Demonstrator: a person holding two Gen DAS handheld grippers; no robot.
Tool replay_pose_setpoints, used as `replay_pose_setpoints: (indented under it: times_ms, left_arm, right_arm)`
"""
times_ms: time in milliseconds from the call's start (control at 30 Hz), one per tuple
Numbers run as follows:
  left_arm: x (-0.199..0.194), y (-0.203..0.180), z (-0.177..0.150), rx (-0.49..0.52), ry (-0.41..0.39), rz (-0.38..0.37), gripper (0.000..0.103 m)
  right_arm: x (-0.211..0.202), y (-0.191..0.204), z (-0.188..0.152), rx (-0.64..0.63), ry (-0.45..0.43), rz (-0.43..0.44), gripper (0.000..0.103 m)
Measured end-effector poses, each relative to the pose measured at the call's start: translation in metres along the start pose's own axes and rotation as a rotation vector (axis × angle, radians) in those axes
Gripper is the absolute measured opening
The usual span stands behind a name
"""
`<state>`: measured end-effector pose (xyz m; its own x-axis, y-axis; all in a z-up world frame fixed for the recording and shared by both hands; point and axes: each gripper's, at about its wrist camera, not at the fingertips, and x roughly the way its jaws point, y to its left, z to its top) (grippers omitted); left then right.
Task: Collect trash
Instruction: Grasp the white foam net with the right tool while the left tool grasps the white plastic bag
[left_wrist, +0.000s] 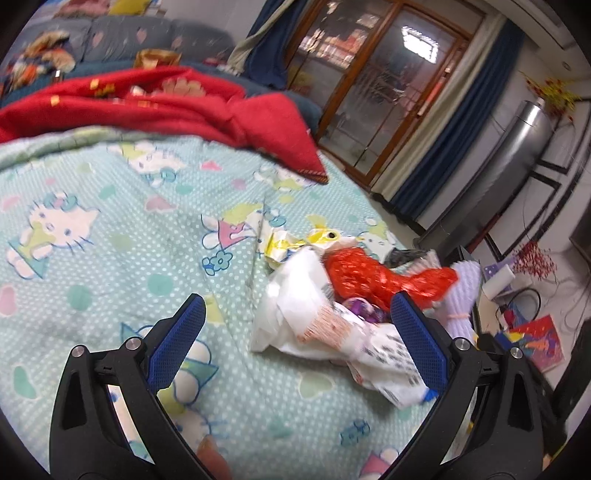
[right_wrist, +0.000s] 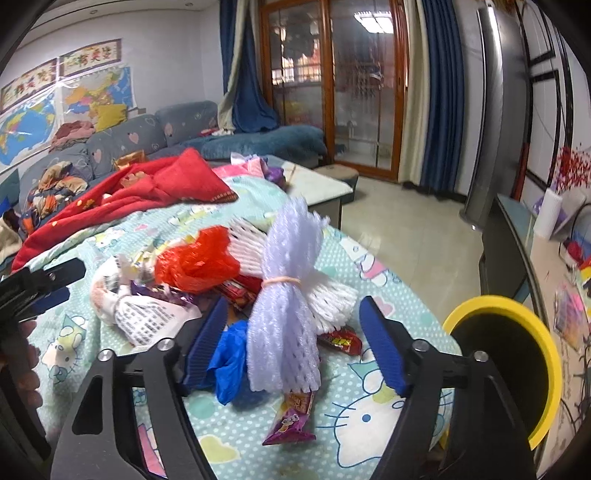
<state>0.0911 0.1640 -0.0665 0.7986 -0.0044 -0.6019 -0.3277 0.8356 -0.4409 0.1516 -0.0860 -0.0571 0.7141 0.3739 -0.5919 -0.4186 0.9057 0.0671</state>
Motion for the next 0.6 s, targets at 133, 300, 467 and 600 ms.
replay_pose_setpoints:
  times_ms: [133,300,467,600]
  left_arm:
    - [0.019,0.012,0.002,-0.066,0.034,-0.011,0.092]
    - [0.032,0.025,0.000,-0.151,0.053,-0.068,0.090]
    - [0.039,0.024,-0.005,-0.157,0.074,-0.120,0.072]
    - [0.042,0.023,-0.010,-0.154,0.090,-0.147,0.062]
  right_arm:
    - [0.014,-0.003,-0.003,0.027,0.059,0.035,0.053]
    - [0.026,0.001,-0.011,0.037,0.126,0.086,0.032]
    - [0.022,0.005,-0.013,0.017,0.132,0.118,0.016]
    - [0.014,0.007,-0.012,0.010,0.117,0.155,0.015]
